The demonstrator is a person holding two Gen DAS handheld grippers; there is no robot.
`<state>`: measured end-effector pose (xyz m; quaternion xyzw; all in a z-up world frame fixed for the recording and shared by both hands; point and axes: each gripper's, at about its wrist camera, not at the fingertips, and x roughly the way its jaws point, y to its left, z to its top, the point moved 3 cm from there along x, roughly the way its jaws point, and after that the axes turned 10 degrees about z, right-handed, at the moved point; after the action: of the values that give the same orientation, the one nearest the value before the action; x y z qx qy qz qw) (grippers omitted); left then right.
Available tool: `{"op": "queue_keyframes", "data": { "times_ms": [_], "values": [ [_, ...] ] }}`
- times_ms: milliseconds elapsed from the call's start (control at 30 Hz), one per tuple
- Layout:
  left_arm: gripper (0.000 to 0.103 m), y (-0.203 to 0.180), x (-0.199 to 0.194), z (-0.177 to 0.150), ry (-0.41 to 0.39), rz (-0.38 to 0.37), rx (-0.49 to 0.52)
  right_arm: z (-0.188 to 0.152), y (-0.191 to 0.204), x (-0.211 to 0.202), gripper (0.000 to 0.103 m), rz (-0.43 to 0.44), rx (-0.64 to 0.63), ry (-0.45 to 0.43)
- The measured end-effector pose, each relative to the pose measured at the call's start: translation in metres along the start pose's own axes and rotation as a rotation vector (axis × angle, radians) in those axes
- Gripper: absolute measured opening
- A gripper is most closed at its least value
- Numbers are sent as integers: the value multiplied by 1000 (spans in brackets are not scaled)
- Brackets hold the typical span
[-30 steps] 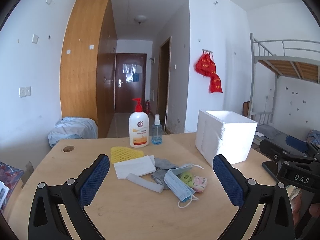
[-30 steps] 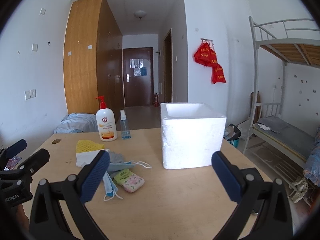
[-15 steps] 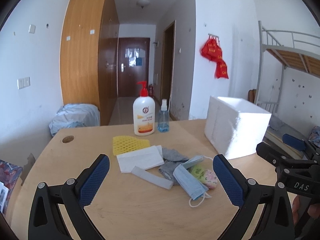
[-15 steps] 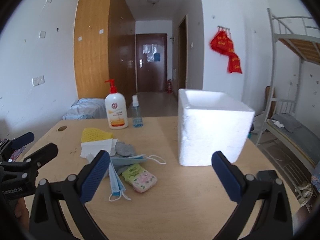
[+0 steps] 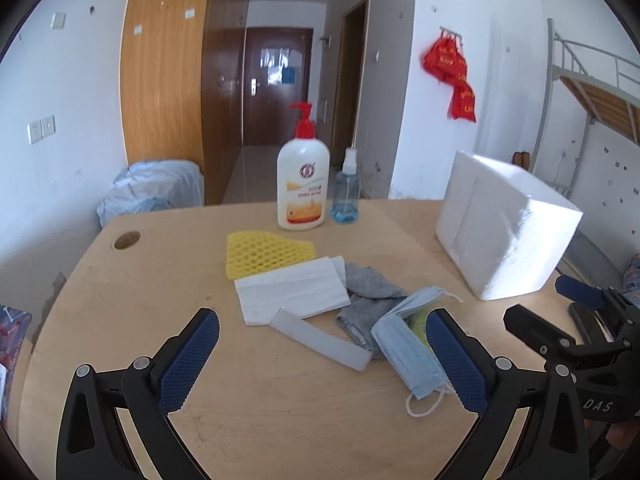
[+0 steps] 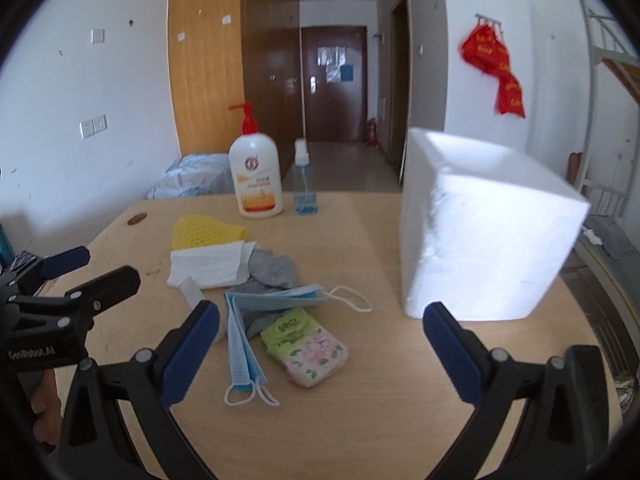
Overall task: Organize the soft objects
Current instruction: 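Move both tools toward the blue mask and floral tissue pack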
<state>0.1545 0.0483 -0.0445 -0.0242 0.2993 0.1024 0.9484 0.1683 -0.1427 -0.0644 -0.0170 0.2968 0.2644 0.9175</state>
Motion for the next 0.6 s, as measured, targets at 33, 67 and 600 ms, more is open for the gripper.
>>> {"op": "queue_keyframes", "data": {
  "times_ms": [33, 67, 600],
  "values": [
    [103, 1, 7, 0, 21, -1, -1, -1, 1, 5, 103, 8, -1, 14],
    [103, 1, 11, -1, 36, -4, -2, -1, 1, 9, 103, 18, -1, 27],
    [100, -29, 64, -6, 175, -140, 41, -17, -20, 63, 92, 126, 11, 224]
  ]
}}
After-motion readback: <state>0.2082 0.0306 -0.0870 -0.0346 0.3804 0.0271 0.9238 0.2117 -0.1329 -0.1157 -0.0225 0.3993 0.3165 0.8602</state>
